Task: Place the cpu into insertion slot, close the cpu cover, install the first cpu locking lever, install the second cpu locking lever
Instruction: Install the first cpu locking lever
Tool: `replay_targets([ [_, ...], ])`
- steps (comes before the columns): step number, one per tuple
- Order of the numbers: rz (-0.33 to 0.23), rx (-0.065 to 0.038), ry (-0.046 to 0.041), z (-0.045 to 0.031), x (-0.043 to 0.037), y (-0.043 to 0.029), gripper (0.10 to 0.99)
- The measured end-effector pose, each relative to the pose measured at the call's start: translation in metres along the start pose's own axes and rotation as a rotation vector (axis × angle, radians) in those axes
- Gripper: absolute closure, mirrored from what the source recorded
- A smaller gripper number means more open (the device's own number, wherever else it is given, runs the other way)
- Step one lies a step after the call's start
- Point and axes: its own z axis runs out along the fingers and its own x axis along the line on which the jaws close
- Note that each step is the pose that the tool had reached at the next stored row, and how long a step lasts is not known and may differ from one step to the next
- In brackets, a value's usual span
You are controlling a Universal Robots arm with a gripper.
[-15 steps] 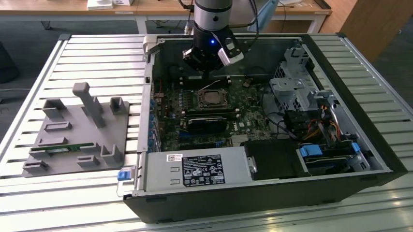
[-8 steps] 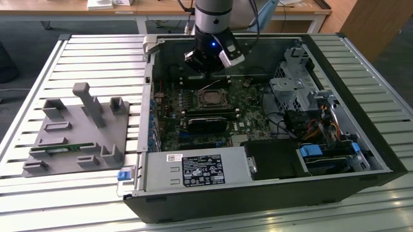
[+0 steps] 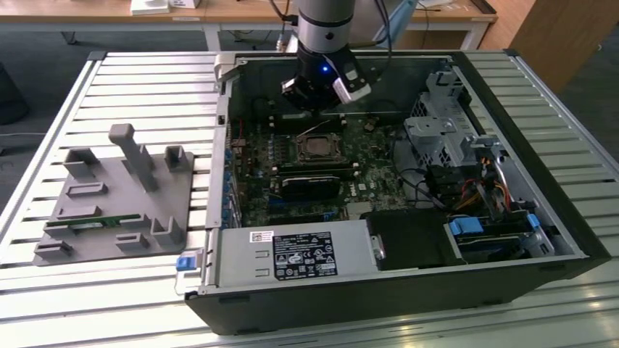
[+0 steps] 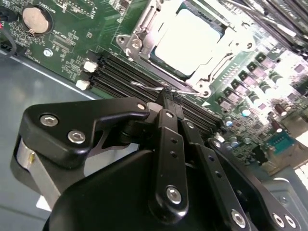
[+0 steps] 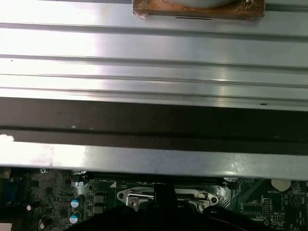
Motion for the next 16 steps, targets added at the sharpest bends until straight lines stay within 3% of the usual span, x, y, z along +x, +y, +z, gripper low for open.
replay_targets([
  [7, 0.000, 0.000, -0.0001, 0.0042, -0.0068, 0.0039, 0.980],
  [16, 0.000, 0.003, 0.0001, 0.0086, -0.0130, 0.0036, 0.980],
])
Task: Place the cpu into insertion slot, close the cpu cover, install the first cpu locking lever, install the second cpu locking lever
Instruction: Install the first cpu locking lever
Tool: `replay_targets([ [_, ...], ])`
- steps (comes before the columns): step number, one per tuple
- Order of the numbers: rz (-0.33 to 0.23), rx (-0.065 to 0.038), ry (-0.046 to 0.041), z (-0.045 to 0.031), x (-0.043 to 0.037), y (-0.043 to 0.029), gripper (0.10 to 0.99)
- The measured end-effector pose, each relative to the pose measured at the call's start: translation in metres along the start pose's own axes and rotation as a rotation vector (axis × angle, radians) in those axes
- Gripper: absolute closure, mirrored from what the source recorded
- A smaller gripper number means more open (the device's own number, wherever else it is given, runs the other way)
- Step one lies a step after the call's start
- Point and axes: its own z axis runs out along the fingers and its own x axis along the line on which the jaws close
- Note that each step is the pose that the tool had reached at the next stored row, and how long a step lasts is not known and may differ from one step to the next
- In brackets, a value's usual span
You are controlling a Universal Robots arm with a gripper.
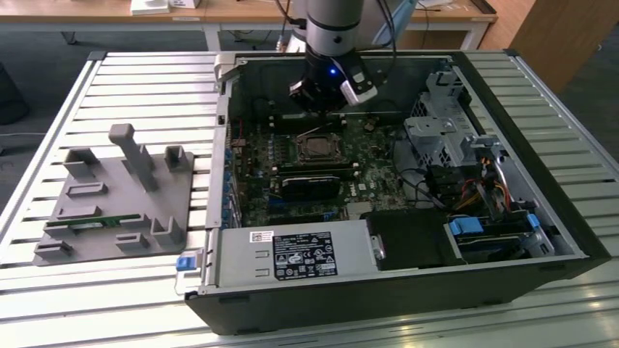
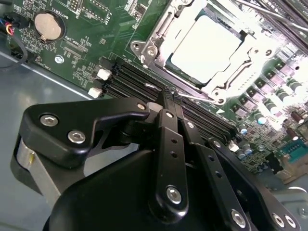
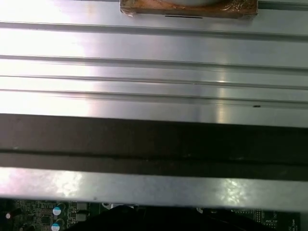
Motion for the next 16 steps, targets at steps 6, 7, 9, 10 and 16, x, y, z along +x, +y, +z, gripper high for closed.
replay_targets([
  [6, 0.000, 0.000, 0.0000, 0.0043, -0.0035, -0.0005, 0.980],
  [7, 0.000, 0.000, 0.0000, 0.0048, -0.0036, -0.0005, 0.980],
  [9, 0.000, 0.000, 0.0000, 0.0057, -0.0039, -0.0006, 0.980],
  [10, 0.000, 0.000, 0.0001, 0.0063, -0.0041, -0.0007, 0.980],
  [16, 0.000, 0.000, 0.0001, 0.0139, -0.0055, -0.0015, 0.980],
])
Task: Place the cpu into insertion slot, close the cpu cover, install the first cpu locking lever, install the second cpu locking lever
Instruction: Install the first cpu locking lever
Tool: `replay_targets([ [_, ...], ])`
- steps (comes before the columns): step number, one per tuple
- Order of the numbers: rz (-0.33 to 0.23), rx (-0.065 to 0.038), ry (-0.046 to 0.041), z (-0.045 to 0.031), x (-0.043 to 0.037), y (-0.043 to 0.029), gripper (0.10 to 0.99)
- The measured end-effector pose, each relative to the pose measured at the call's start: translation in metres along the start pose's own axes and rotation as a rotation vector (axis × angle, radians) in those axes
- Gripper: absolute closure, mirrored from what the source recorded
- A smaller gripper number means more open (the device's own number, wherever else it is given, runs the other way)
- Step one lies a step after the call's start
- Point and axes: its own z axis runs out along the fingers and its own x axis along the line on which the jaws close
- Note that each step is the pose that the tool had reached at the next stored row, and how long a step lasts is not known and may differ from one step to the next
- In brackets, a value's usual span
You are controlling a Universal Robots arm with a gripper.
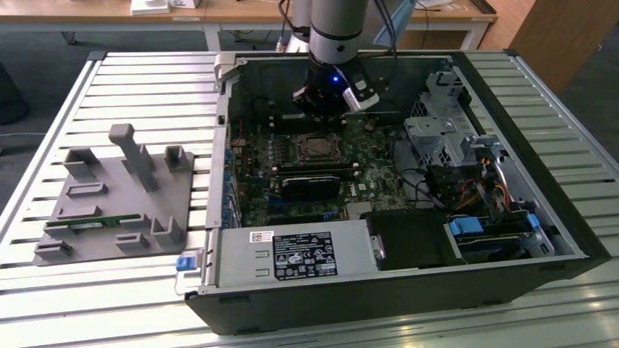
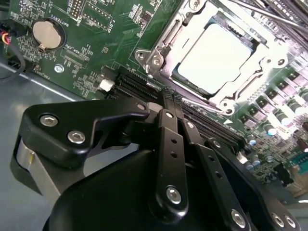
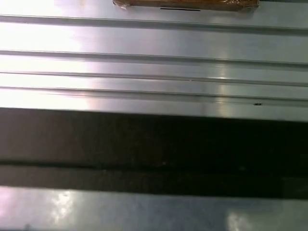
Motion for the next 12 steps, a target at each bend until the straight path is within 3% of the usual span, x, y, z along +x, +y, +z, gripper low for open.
replay_targets([
  [12, 0.000, 0.007, 0.0001, 0.0069, -0.0010, -0.0007, 0.980],
])
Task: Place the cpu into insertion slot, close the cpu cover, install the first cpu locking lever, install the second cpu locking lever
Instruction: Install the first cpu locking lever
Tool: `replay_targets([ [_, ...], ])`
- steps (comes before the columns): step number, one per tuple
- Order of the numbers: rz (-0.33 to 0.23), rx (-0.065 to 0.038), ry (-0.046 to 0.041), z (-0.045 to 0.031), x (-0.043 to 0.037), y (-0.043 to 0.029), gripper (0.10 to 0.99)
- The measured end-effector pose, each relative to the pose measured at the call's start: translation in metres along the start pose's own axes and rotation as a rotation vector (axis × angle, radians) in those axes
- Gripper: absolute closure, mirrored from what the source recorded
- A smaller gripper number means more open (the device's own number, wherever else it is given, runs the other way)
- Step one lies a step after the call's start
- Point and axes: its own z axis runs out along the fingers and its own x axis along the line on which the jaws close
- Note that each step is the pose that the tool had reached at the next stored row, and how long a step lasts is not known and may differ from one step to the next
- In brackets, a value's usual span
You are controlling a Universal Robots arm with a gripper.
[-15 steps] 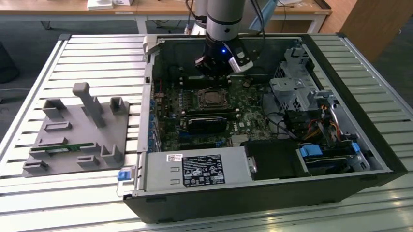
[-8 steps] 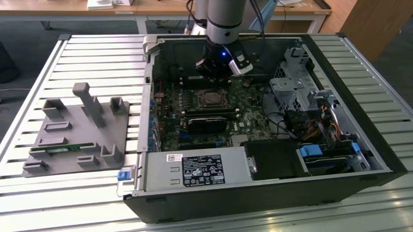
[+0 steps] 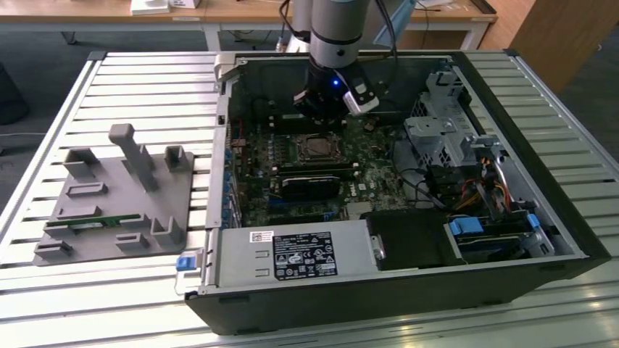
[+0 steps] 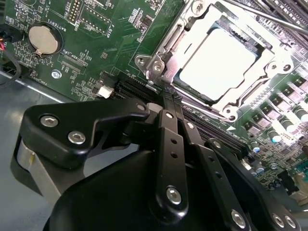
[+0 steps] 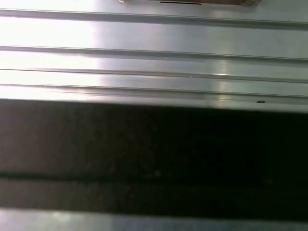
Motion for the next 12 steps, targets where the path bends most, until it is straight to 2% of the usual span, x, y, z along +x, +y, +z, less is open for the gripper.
replay_targets([
  [12, 0.000, 0.005, 0.0001, -0.0018, 0.0000, 0.0001, 0.980],
])
